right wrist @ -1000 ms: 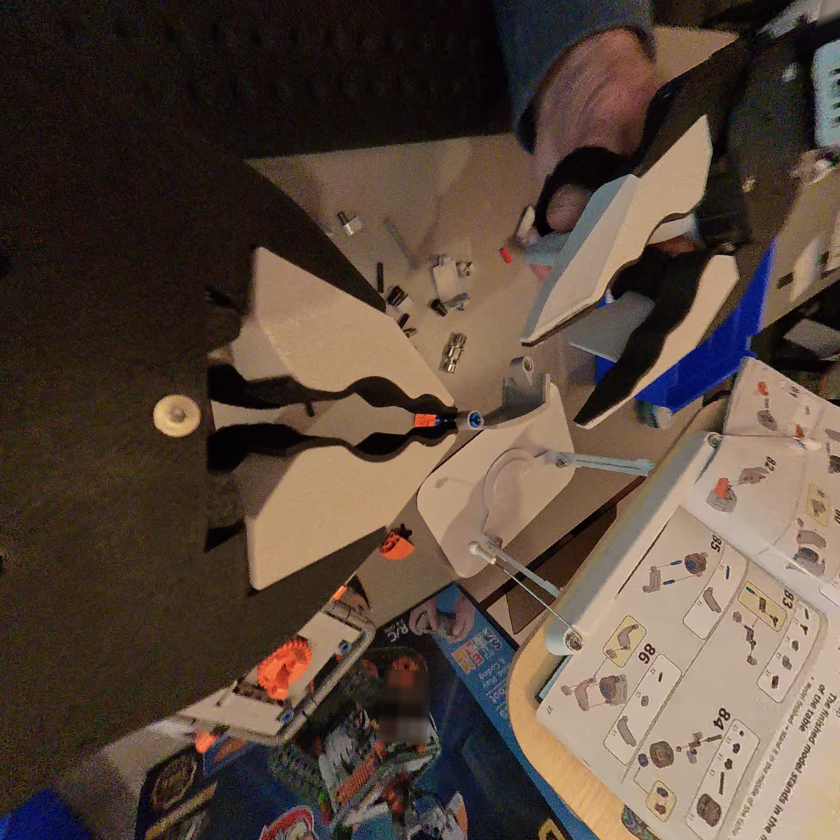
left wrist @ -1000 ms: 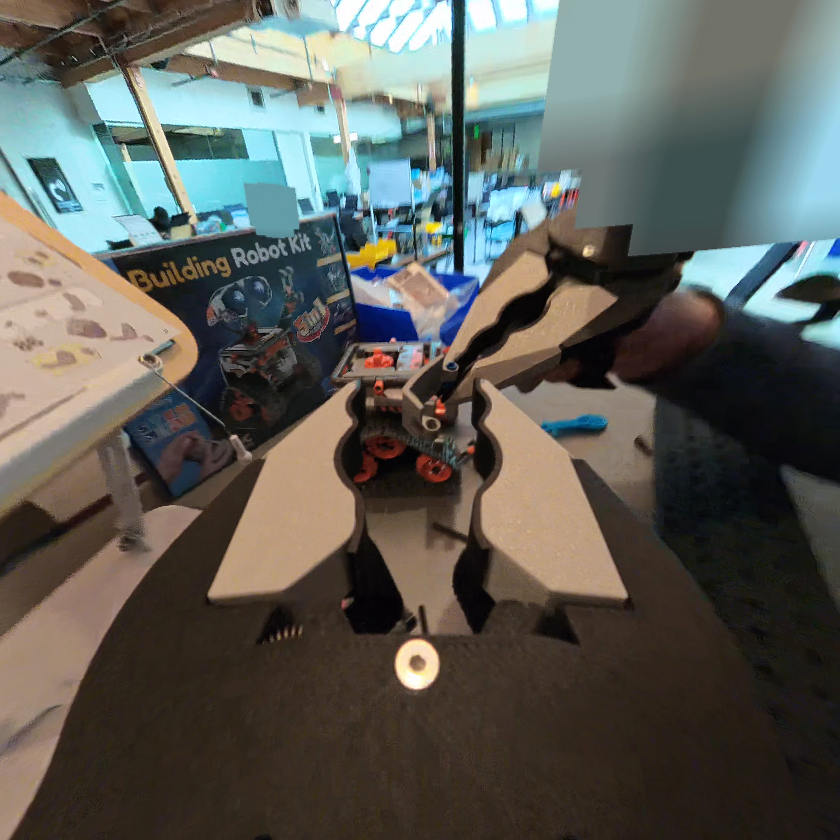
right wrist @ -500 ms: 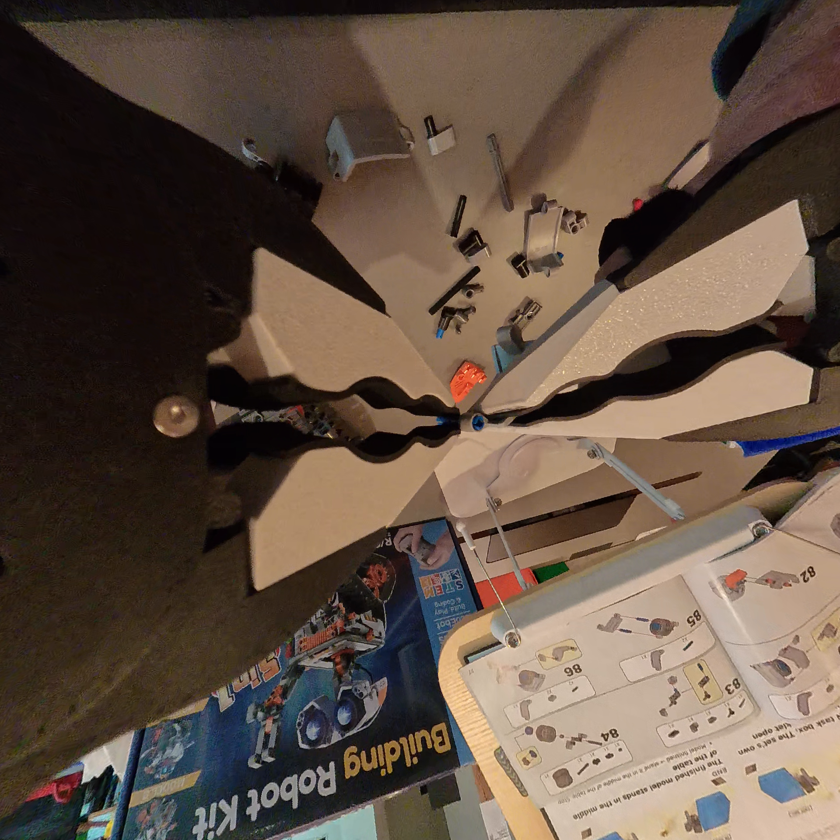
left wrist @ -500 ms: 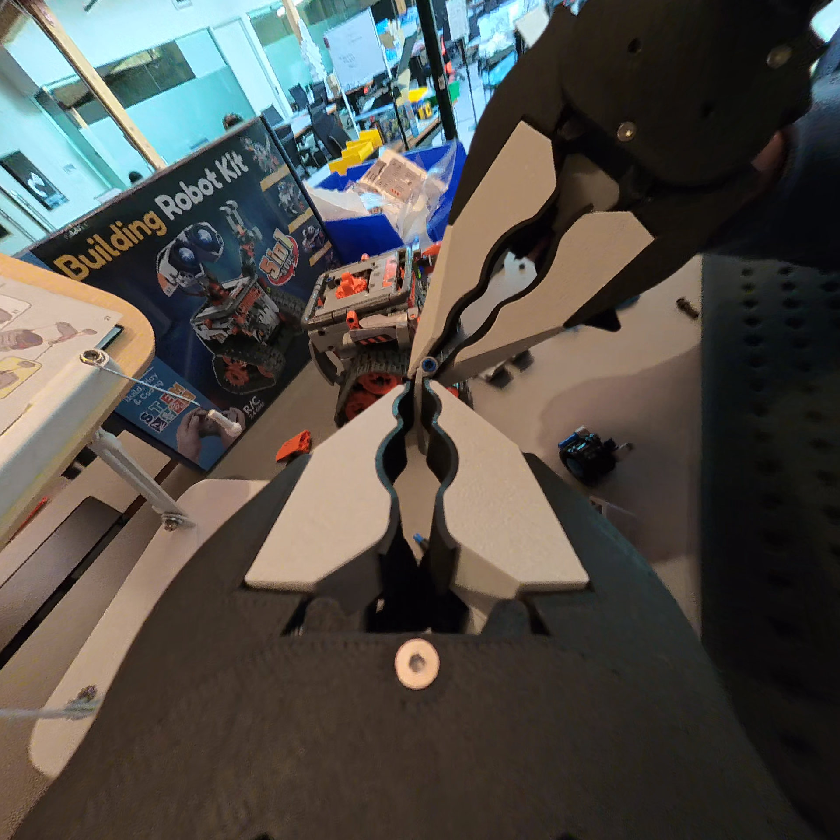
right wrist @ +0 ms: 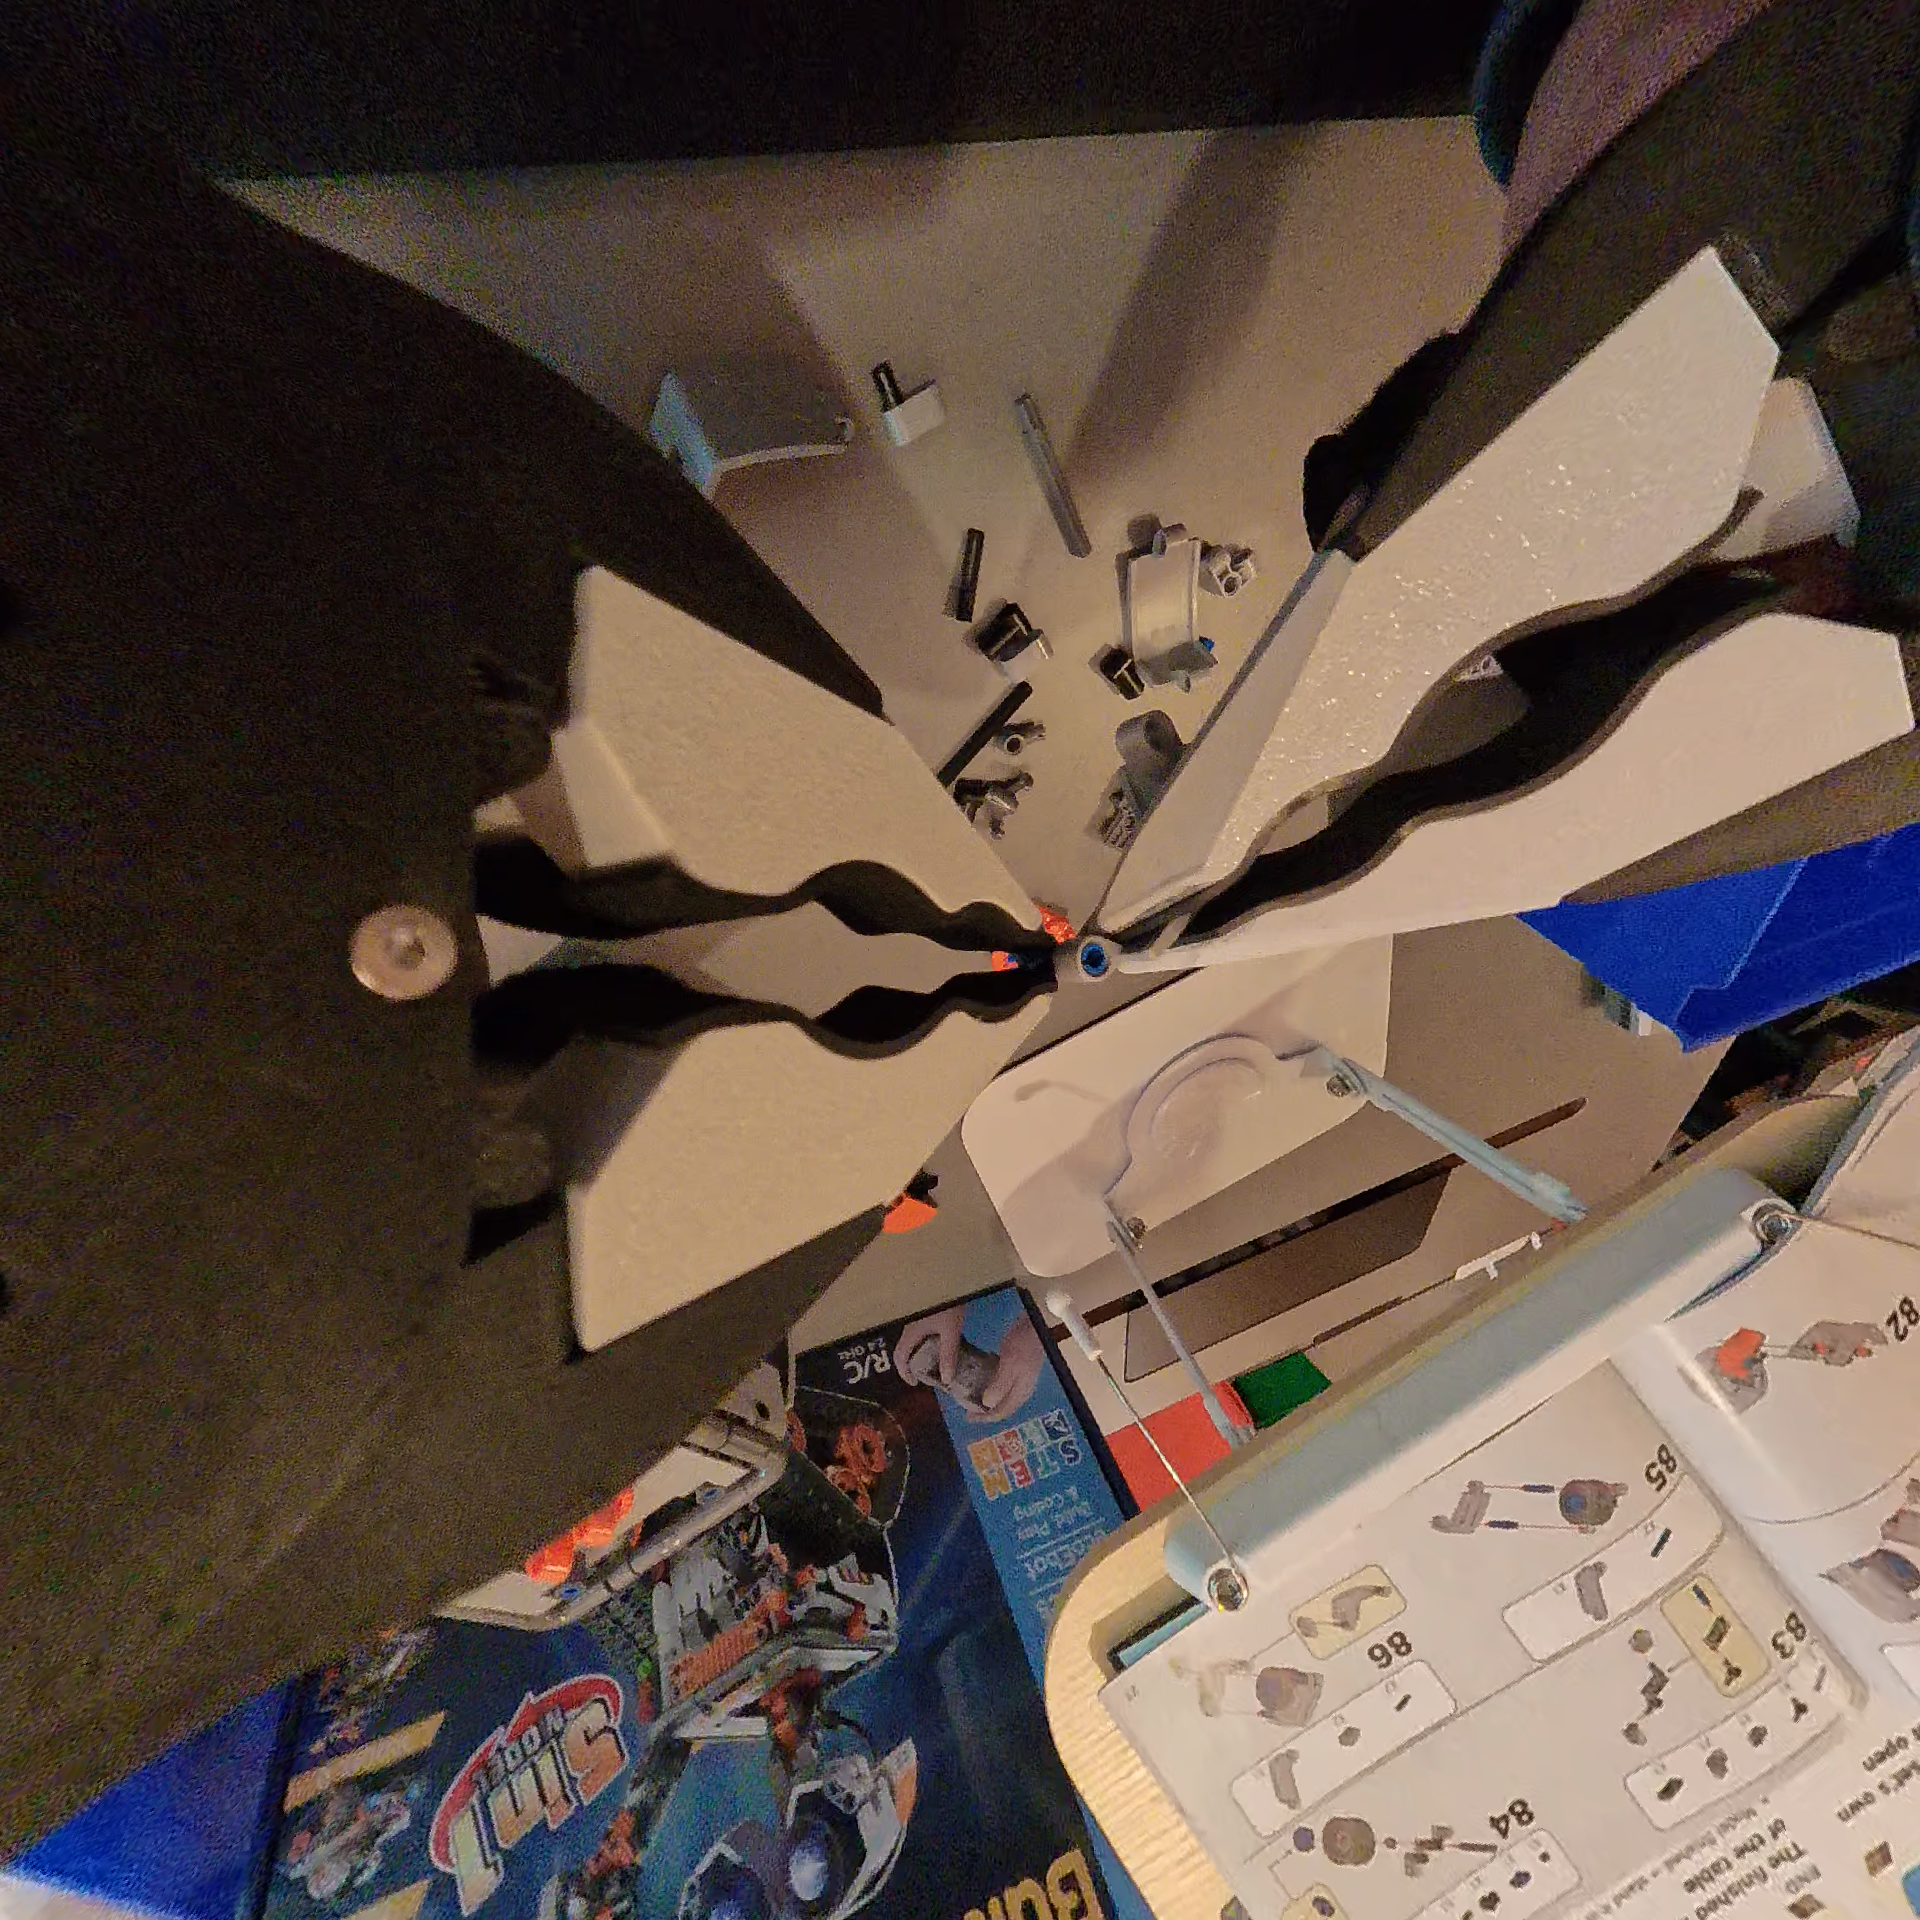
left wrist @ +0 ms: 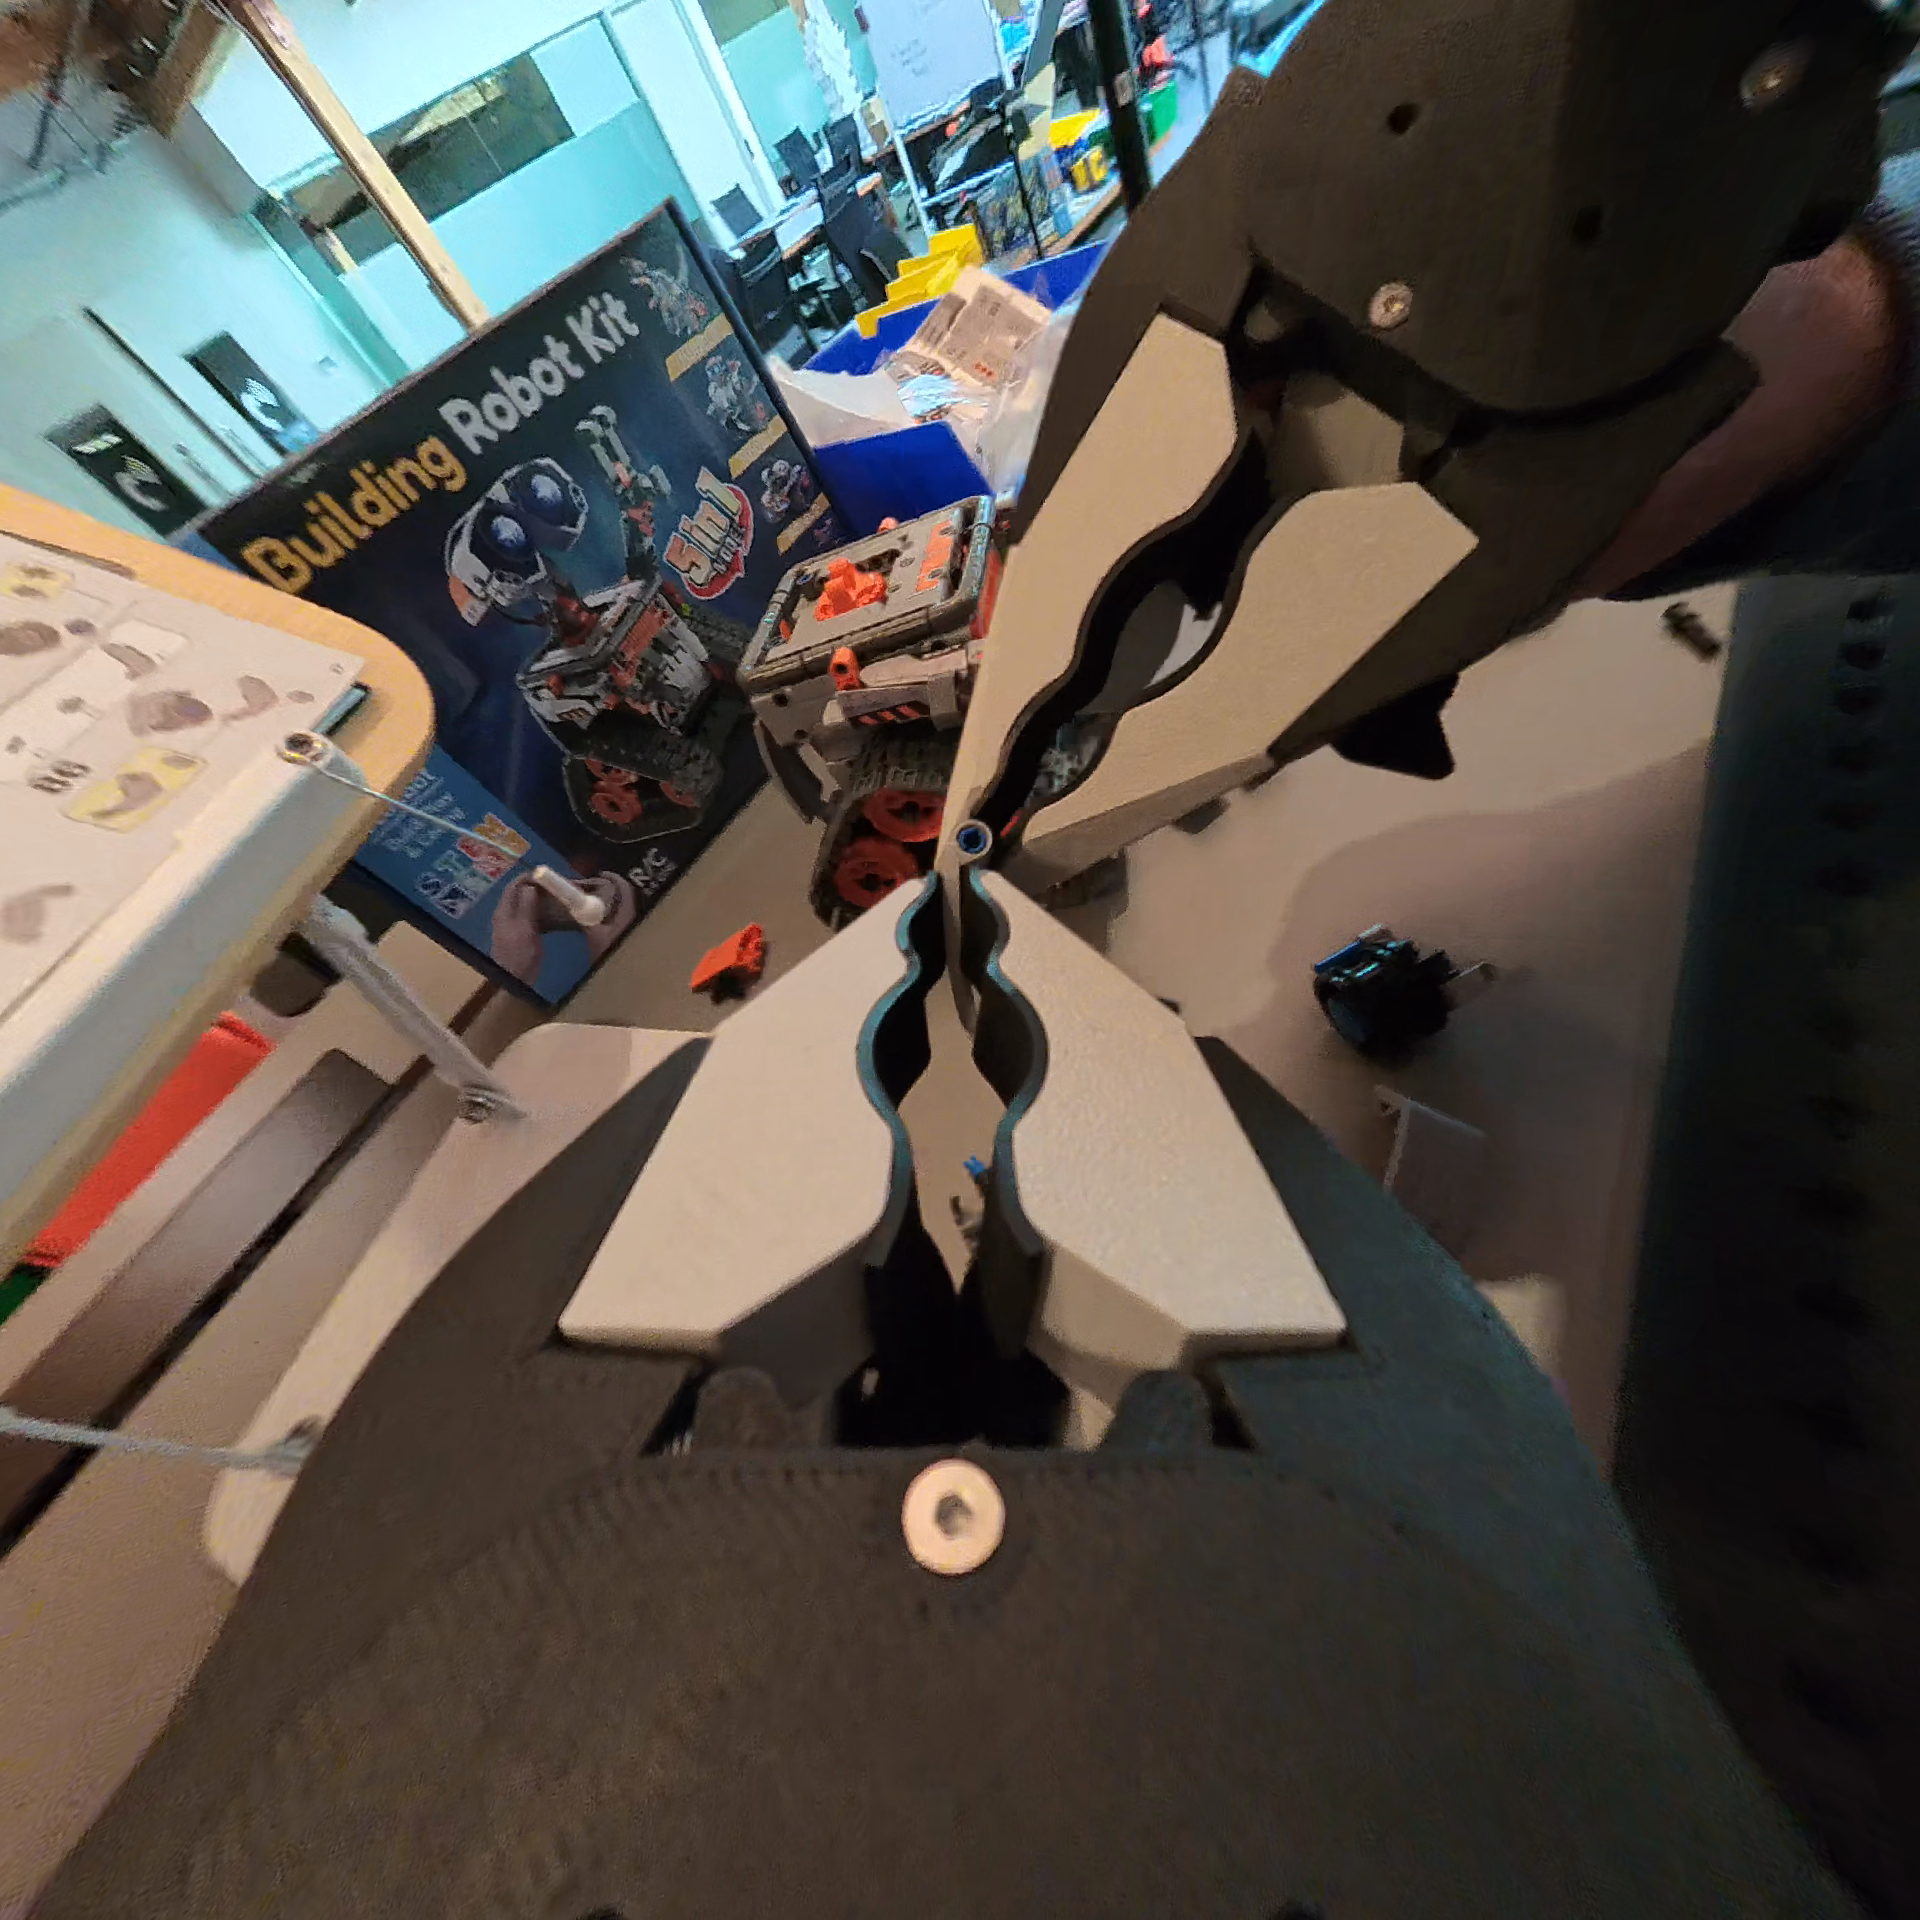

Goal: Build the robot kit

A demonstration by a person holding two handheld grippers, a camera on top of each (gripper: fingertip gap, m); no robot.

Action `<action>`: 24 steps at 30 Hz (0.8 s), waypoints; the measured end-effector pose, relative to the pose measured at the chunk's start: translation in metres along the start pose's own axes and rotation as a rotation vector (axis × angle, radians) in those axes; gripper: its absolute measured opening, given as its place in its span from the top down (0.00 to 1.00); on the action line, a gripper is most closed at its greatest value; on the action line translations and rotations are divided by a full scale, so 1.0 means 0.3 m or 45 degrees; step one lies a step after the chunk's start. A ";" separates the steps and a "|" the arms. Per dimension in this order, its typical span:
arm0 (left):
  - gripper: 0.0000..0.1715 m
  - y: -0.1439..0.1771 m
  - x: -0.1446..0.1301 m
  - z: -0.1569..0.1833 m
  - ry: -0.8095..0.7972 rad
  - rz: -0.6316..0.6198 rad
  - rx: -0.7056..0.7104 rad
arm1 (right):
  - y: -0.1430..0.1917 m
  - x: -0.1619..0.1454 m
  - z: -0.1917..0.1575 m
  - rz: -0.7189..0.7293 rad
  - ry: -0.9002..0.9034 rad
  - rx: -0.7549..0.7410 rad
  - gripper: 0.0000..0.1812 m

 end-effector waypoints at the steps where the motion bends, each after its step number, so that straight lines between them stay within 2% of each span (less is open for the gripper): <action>1: 1.00 -0.007 0.001 -0.005 0.064 0.005 -0.054 | 0.004 -0.003 0.005 -0.003 0.057 0.007 0.99; 4: 1.00 -0.012 -0.004 -0.026 0.312 0.077 -0.202 | 0.013 -0.004 0.010 -0.011 0.154 0.009 0.99; 7: 1.00 -0.022 -0.014 -0.002 -0.007 -0.020 -0.015 | -0.016 -0.022 0.003 -0.068 0.021 0.032 1.00; 8: 1.00 0.014 0.052 0.009 0.061 0.165 -0.042 | -0.043 -0.079 -0.010 -0.216 -0.004 0.032 0.99; 9: 1.00 0.038 0.093 0.005 0.027 0.206 0.004 | -0.068 -0.134 -0.035 -0.263 -0.084 0.058 0.99; 10: 1.00 0.035 0.081 -0.019 -0.108 0.145 0.135 | -0.071 -0.150 -0.057 -0.228 -0.154 0.069 0.99; 11: 1.00 0.004 0.025 -0.035 -0.056 0.045 0.104 | -0.049 -0.115 -0.064 -0.156 -0.195 0.071 0.99; 12: 1.00 -0.004 -0.004 -0.036 0.079 0.047 0.004 | -0.023 -0.075 -0.054 -0.107 -0.190 0.062 0.99; 13: 1.00 0.009 -0.004 -0.040 0.128 0.062 -0.047 | -0.011 -0.064 -0.048 -0.096 -0.207 0.106 0.99; 14: 1.00 0.013 -0.016 -0.051 0.160 0.001 -0.102 | -0.020 -0.084 -0.067 -0.111 -0.255 0.236 0.99; 16: 1.00 0.022 -0.058 -0.086 0.192 -0.117 -0.120 | -0.051 -0.145 -0.097 -0.161 -0.292 0.346 0.99; 17: 1.00 0.029 -0.076 -0.078 0.279 -0.184 -0.221 | -0.054 -0.150 -0.120 -0.159 -0.332 0.436 0.99; 19: 1.00 0.046 -0.094 -0.088 0.323 -0.192 -0.215 | -0.064 -0.168 -0.141 -0.212 -0.326 0.482 0.99; 21: 1.00 0.053 -0.147 -0.076 0.375 -0.305 -0.273 | -0.074 -0.197 -0.174 -0.290 -0.295 0.566 0.98; 23: 1.00 0.061 -0.194 -0.082 0.406 -0.361 -0.244 | -0.077 -0.191 -0.196 -0.255 -0.307 0.632 0.97; 24: 1.00 0.069 -0.215 -0.076 0.456 -0.388 -0.272 | -0.077 -0.193 -0.203 -0.267 -0.328 0.667 0.93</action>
Point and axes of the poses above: each gripper's, where its closed fingertips meet, y back along the fingers, x out of its top, z = x × y across the jaws, the point moved 5 cm from there along y, back along the fingers, and after that the axes turned 7 degrees about y, right-handed, at the moved point
